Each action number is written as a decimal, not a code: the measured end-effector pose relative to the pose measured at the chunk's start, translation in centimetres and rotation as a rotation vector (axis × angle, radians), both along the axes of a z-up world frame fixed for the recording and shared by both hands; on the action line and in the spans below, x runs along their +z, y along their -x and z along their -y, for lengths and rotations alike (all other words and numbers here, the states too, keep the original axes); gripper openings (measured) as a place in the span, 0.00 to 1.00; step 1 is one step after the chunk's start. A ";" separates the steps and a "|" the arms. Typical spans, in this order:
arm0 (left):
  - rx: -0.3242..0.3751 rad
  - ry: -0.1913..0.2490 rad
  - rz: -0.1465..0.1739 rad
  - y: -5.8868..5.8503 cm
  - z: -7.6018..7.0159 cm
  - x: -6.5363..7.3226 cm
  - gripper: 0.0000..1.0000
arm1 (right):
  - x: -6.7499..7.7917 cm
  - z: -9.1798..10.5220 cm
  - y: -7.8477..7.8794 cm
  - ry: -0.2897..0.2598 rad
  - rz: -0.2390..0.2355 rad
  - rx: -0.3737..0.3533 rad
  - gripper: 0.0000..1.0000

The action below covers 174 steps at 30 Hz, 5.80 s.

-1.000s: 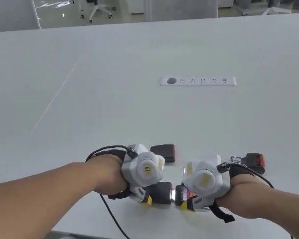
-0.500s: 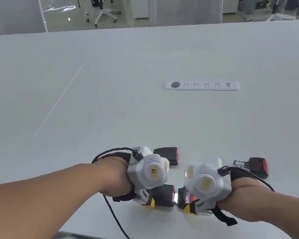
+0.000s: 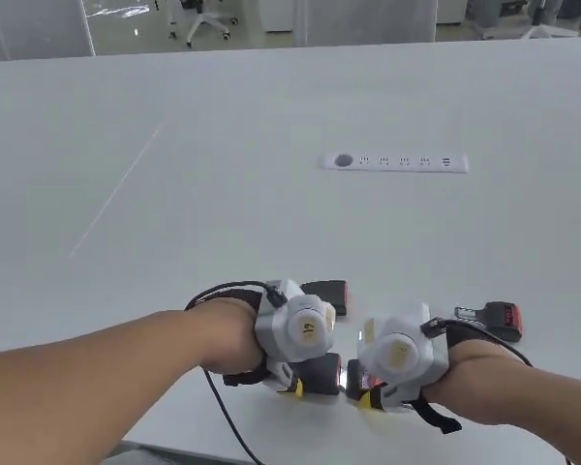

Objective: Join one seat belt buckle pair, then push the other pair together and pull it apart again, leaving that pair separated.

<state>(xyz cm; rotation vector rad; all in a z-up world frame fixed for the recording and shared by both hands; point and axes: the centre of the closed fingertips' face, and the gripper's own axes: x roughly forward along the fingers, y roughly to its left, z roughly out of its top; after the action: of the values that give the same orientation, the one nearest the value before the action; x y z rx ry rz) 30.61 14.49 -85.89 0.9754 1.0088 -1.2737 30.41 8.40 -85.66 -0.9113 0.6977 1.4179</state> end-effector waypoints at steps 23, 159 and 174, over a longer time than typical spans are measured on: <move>0.053 0.065 0.065 -0.4 -0.7 1.2 0.38 | 1.1 0.1 -0.5 0.014 0.033 -0.022 0.41; 0.064 0.045 0.032 -11.7 0.1 0.1 0.32 | 0.5 4.7 -11.9 -0.056 0.014 -0.110 0.33; 0.055 0.058 0.032 -11.8 0.1 0.0 0.32 | 0.5 2.6 -11.6 -0.068 0.025 -0.064 0.32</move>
<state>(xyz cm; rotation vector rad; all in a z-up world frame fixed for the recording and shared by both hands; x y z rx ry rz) 42.37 14.37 -85.86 0.9145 0.9630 -1.2318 42.00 5.83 -85.11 -0.8459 0.6507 1.3634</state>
